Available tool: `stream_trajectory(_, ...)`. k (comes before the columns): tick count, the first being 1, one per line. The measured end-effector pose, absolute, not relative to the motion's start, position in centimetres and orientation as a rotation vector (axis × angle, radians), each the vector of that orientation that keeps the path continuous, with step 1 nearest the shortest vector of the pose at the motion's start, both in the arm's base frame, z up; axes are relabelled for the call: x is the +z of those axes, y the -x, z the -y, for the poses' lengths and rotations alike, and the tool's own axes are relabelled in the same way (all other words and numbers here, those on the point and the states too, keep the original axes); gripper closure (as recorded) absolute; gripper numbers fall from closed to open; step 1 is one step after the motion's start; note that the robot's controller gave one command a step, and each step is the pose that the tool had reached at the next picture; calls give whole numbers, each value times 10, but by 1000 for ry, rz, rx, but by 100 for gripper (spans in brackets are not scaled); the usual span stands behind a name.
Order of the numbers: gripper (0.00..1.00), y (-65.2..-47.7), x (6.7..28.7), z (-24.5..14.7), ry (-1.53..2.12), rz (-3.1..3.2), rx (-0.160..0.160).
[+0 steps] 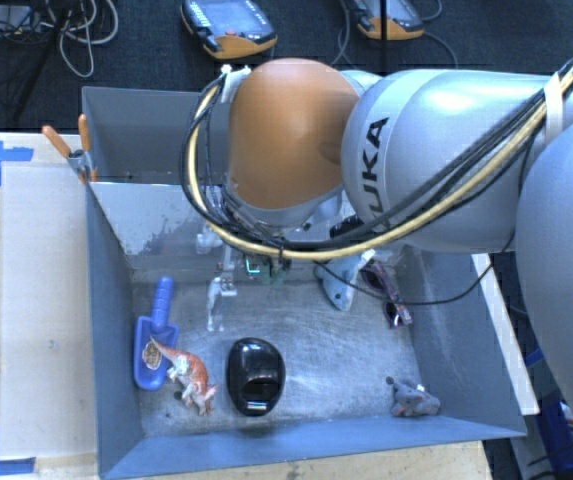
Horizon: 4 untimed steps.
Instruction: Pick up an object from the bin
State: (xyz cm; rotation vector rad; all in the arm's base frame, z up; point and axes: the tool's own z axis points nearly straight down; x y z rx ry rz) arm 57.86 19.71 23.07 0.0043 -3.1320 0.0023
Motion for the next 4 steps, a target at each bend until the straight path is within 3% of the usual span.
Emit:
stream_trajectory(1, 0, -580, 235, -196, 2, 3140, 0)
stream_trajectory(2, 0, -575, 186, -209, -240, 3132, 0)
stream_trajectory(3, 0, -565, 163, -236, -752, 3047, 0)
stream_trajectory(4, 0, -599, 136, -245, -935, 3003, -2)
